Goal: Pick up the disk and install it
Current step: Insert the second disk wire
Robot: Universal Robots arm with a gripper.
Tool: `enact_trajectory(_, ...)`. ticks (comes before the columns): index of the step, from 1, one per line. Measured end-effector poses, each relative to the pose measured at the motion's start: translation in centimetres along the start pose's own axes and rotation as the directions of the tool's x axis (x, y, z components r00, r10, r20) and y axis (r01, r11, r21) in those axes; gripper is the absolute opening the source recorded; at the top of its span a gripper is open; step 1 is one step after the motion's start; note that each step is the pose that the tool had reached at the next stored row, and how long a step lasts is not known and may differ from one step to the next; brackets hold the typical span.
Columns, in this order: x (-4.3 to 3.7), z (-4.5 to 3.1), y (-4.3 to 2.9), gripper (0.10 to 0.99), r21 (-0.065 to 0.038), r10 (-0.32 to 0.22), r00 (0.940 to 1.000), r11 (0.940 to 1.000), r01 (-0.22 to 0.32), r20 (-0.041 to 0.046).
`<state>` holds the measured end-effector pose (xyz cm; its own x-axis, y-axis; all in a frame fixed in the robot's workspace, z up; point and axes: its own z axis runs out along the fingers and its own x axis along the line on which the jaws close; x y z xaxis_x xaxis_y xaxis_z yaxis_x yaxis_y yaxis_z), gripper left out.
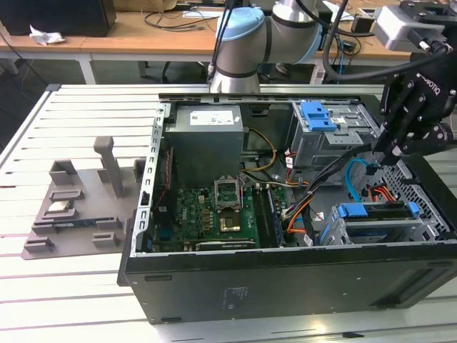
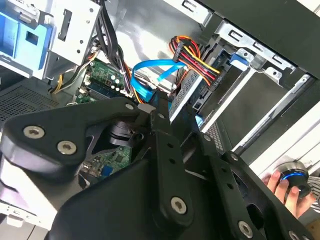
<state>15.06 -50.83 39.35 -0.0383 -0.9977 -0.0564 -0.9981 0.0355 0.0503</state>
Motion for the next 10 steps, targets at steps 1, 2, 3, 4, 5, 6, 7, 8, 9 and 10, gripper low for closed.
enact_trajectory(1,-0.06,0.02,0.02,0.302,0.0,-0.001,1.0,1.0,0.001,-0.0041)
enact_trajectory(2,-0.25,0.09,0.11,0.302,0.0,-0.008,0.9997,1.0,0.008,-0.0233)
enact_trajectory(3,-0.31,0.13,0.15,0.302,0.0,-0.014,0.9994,0.9999,0.014,-0.0332)
enact_trajectory(4,-0.36,0.16,0.17,0.302,0.0,-0.02,0.9991,0.9998,0.02,-0.0384)
enact_trajectory(5,-0.43,0.21,0.22,0.302,0.0,-0.027,0.9987,0.9996,0.027,-0.0428)
enact_trajectory(6,-0.49,0.27,0.26,0.302,-0.001,-0.032,0.9984,0.9995,0.032,-0.0465)
enact_trajectory(7,-0.58,0.47,0.34,0.302,-0.001,-0.043,0.9979,0.9991,0.043,-0.0489)
enact_trajectory(8,-0.67,0.8,0.51,0.302,-0.002,-0.055,0.9973,0.9985,0.055,-0.0495)
enact_trajectory(9,-0.67,1.11,0.6,0.302,-0.003,-0.065,0.9966,0.9979,0.065,-0.05)
enact_trajectory(10,-0.67,1.32,0.62,0.302,-0.003,-0.076,0.9958,0.9971,0.076,-0.0505)
